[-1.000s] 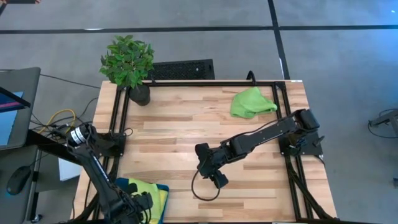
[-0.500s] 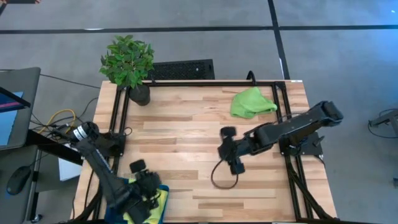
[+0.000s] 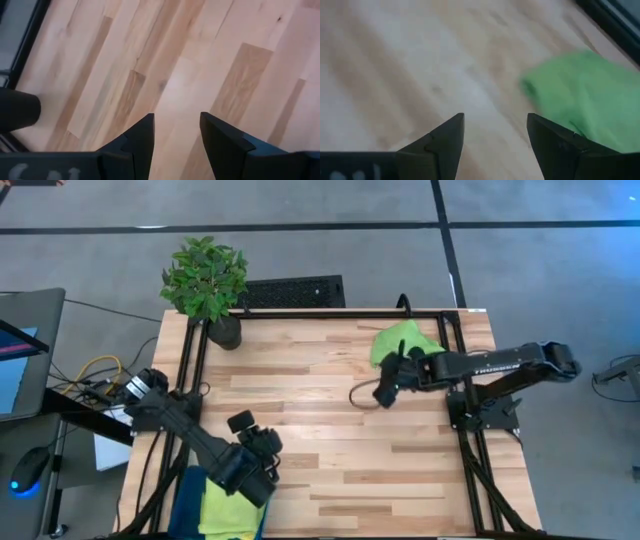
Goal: Fold microfiber towels
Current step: Fold the green microfiber towel
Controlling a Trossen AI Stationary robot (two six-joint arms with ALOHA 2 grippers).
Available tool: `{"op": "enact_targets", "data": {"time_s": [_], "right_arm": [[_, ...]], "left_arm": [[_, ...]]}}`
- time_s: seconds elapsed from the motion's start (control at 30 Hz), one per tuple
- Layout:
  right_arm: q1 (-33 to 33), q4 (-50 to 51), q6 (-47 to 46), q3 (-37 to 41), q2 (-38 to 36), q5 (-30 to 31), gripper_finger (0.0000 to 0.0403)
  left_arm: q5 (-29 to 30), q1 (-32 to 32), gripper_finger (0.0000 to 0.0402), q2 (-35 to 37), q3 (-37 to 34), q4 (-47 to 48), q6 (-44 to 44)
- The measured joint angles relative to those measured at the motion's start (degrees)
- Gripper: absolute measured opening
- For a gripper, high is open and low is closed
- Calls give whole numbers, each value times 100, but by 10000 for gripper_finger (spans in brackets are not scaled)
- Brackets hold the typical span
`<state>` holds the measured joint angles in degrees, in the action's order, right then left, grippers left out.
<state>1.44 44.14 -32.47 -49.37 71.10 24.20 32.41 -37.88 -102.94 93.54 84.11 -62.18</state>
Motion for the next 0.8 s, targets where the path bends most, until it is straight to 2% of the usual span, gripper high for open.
{"op": "enact_targets", "data": {"time_s": [0.13, 0.27, 0.4, 0.53, 0.8], "right_arm": [[-788, 4, -589, 170, 177, 7, 240], [-1573, 41, -609, 188, 645, 2, 240], [-2138, 41, -468, 193, 1179, -73, 240], [-2413, -78, -85, 193, 1638, -458, 240], [-2446, -308, 432, 185, 2314, -634, 240]], "left_arm": [[-4, 144, 151, 0, 0, 1, 52], [19, 251, 151, -2, 0, 0, 50], [285, 292, 151, -2, 0, -1, -11], [543, 329, 151, -2, 0, 19, -187], [596, 346, 151, -4, 2, 48, -171]]}}
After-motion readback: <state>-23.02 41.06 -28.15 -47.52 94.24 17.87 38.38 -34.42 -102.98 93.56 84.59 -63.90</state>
